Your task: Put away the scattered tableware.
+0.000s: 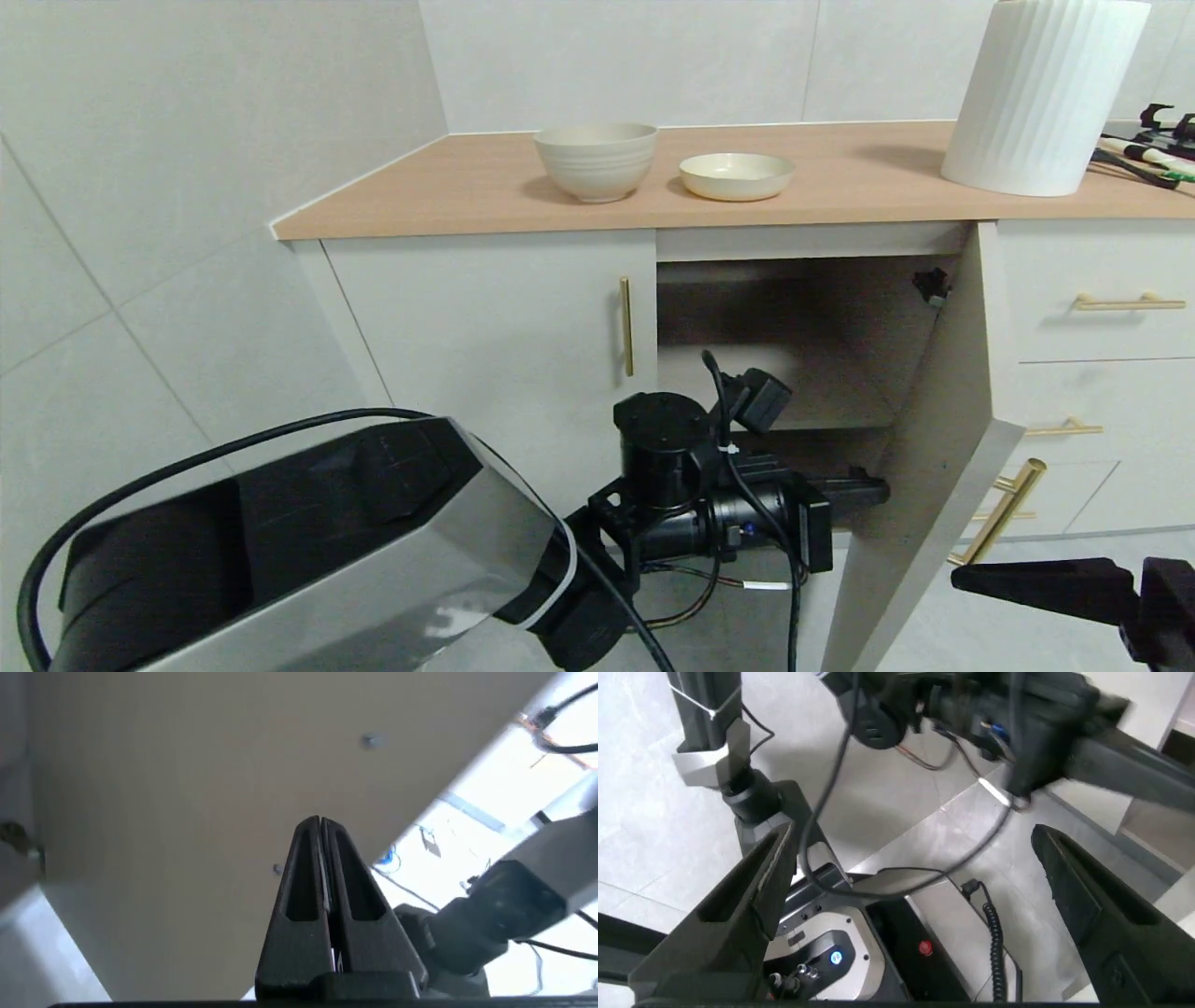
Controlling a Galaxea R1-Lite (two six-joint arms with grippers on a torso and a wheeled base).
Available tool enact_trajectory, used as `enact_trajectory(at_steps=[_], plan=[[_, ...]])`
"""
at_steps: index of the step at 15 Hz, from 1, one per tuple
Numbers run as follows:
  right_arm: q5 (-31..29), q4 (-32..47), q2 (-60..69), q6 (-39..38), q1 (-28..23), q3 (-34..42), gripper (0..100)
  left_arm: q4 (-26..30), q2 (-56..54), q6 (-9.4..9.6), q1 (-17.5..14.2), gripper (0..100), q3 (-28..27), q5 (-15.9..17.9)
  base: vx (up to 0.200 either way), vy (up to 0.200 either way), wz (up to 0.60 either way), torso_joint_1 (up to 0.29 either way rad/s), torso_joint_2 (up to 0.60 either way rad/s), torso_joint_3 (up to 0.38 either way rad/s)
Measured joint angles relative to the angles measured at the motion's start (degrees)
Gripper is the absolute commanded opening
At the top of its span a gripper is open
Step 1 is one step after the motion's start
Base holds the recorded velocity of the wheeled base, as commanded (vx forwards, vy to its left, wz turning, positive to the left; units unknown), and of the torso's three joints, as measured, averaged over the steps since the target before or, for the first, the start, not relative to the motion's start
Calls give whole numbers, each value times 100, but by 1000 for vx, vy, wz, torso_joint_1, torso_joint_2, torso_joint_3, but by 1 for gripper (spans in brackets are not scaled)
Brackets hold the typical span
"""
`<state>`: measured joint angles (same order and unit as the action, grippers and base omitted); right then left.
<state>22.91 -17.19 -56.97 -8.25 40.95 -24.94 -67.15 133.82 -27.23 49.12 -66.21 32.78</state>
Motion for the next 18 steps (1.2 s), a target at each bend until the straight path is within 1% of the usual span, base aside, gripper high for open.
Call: enact_trajectory(at_steps=[1,2,5,7,8,9,10,13,15,16,18], plan=[[0,-5,20,2,0,0,100,261,52,13,20,0,-154,-11,0,0,0,0,0,0],[0,0,39,-1,0,-2,100,367,91,22,72,0,-284,-22,0,0,0,0,0,0],[7,-5,74,0,-2,-7,100,857,150,26,523,0,-706,-10,0,0,0,0,0,0],[9,0,88,0,-2,-2,100,814,96,26,830,0,-785,6,0,0,0,0,0,0],[22,-11,94,0,6,-2,100,729,48,22,914,0,-752,1,0,0,0,0,0,0],[13,-7,101,0,-5,-2,100,636,11,17,870,0,-702,1,0,0,0,0,0,0],[7,-2,101,-1,-5,-2,100,613,-9,13,739,0,-641,-16,0,0,0,0,0,0],[7,-7,107,-9,-46,-16,100,483,-57,15,193,0,-269,-134,0,0,0,0,0,0],[13,-10,96,-20,-208,-46,100,261,-190,20,-185,0,251,-156,0,0,0,0,0,0],[13,-5,71,-30,-344,-88,100,167,-335,30,-375,0,601,-163,0,0,0,0,0,0],[2,-2,-33,-37,-569,-173,100,72,-717,90,-697,0,1196,-172,0,0,0,0,0,0]])
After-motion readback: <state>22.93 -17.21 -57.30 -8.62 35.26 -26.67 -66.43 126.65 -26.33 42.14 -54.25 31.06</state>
